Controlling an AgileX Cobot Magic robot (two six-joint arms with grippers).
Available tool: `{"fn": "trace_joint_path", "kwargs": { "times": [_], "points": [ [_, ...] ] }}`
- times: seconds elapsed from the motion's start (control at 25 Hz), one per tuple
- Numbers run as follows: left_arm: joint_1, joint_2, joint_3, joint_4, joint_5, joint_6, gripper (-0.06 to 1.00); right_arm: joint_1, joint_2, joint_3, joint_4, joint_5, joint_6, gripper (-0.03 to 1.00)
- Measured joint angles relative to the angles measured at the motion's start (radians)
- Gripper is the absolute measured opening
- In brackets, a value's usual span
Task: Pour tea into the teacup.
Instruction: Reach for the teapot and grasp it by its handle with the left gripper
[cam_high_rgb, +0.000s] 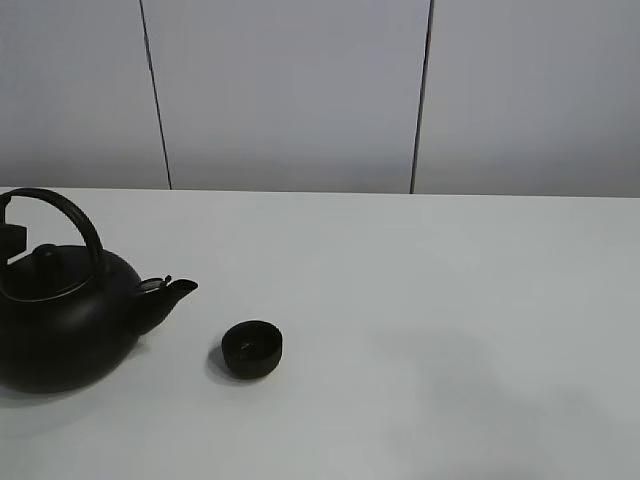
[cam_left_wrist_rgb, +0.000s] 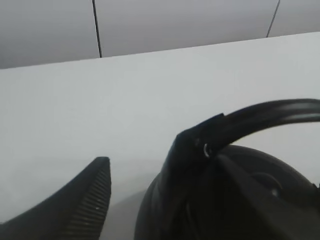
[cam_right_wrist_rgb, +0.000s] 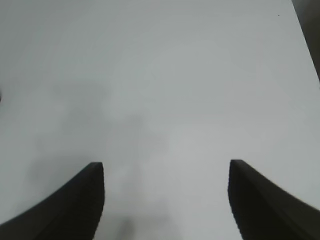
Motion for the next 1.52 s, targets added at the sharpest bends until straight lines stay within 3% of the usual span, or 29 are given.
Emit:
{"fn": "trace_joint_path", "kwargs": {
  "times": [0.2,0.44,0.6,0.96,1.52],
  "points": [
    [0.000,0.000,0.000,-0.017,-0.025,0.077,0.37,0.000,0.000,0.000,0.000,0.000,0.000,0.48],
    [0.000,0.000,0.000,-0.016,-0.025,0.090,0.32,0.000,0.000,0.000,0.000,0.000,0.000,0.48],
    [0.000,0.000,0.000,0.012,-0.026,0.103,0.13,0.000,0.000,0.000,0.000,0.000,0.000,0.48],
    [0.000,0.000,-0.002,0.040,-0.032,0.111,0.13,0.000,0.000,0.000,0.000,0.000,0.000,0.48],
    [0.000,-0.211,-0.018,0.124,0.098,-0.113,0.13,0.000,0.000,0.000,0.000,-0.001,0.000,0.48]
  ]
}}
